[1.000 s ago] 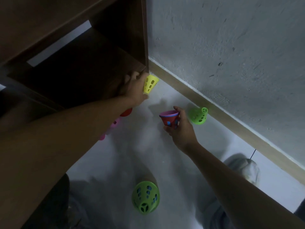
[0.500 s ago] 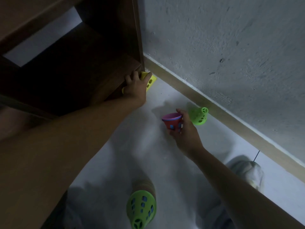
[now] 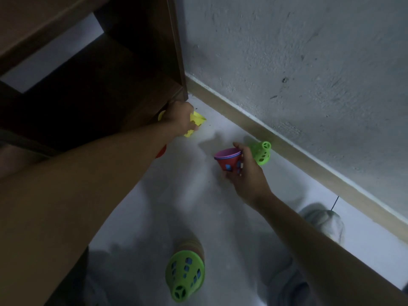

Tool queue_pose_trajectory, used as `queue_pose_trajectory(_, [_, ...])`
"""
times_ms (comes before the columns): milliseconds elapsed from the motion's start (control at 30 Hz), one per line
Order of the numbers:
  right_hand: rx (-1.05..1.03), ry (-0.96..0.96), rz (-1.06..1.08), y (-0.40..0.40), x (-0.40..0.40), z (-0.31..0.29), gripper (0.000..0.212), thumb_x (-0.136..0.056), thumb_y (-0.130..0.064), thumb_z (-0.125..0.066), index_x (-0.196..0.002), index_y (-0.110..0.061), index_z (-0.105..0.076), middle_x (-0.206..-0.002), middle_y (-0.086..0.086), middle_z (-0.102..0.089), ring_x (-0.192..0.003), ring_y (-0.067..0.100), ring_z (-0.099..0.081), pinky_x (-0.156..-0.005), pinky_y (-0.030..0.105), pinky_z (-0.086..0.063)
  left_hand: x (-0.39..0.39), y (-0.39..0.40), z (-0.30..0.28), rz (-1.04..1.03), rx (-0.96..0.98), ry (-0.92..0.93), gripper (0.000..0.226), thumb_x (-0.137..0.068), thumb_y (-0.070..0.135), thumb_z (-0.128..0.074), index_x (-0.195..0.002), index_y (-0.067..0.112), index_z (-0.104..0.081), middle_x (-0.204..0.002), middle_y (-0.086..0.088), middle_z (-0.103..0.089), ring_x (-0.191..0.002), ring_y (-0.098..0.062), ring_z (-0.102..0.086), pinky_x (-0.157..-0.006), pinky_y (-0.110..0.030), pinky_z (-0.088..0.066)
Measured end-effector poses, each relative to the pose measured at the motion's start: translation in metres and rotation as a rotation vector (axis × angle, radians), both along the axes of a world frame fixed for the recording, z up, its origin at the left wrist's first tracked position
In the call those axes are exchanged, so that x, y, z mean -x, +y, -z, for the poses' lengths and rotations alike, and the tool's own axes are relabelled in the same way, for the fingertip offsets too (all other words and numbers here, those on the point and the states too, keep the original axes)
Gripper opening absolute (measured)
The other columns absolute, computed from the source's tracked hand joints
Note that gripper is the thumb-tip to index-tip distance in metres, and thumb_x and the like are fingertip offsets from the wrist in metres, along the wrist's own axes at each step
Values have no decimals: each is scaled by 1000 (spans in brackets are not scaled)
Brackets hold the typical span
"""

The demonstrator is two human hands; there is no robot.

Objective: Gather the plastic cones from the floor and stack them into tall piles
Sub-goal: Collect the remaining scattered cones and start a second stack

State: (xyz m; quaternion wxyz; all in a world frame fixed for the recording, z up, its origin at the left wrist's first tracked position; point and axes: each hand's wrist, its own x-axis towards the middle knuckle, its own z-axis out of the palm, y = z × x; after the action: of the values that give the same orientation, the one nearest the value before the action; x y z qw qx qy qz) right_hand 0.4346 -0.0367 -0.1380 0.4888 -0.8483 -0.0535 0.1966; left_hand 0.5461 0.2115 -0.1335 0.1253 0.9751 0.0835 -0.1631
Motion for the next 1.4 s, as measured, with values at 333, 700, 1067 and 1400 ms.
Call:
queue_pose_trajectory(333, [-3, -36, -52, 0, 2, -39, 77, -83, -13, -79, -144, -36, -38, -128, 1, -52, -112, 22, -61, -98, 48, -54, 30, 17, -68, 73, 51, -22, 45, -75, 37, -88, -66, 14, -50, -79, -13, -58, -82, -31, -61, -63, -31, -35])
queue_pose_trajectory(700, [21, -131, -175, 19, 35, -109, 73, -79, -20, -82, -136, -38, -41, -119, 4, -55, -88, 29, -68, -75, 47, -62, 114, 23, -203, 375, 31, -107, 46, -83, 42, -80, -81, -2, -66, -72, -14, -58, -72, -32, -55, -58, -37, -26])
queue_pose_trajectory(1067, [87, -128, -294, 4, 94, -166, 71, -81, -27, -82, -138, -33, -40, -121, 4, -56, -82, 18, -63, -69, 20, -48, 226, 22, -268, 414, 131, -60, 68, -89, 61, -62, -64, -2, -54, -54, -7, -40, -46, -14, -38, -48, -24, -26])
queue_pose_trajectory(1400, [519, -28, -721, -13, 149, -192, 73, -75, -33, -84, -137, -30, -45, -118, 1, -56, -100, 19, -60, -86, 35, -55, 245, 8, -253, 641, 111, 74, 55, -92, 55, -63, -67, 7, -53, -56, -8, -44, -47, -15, -34, -51, -24, -30])
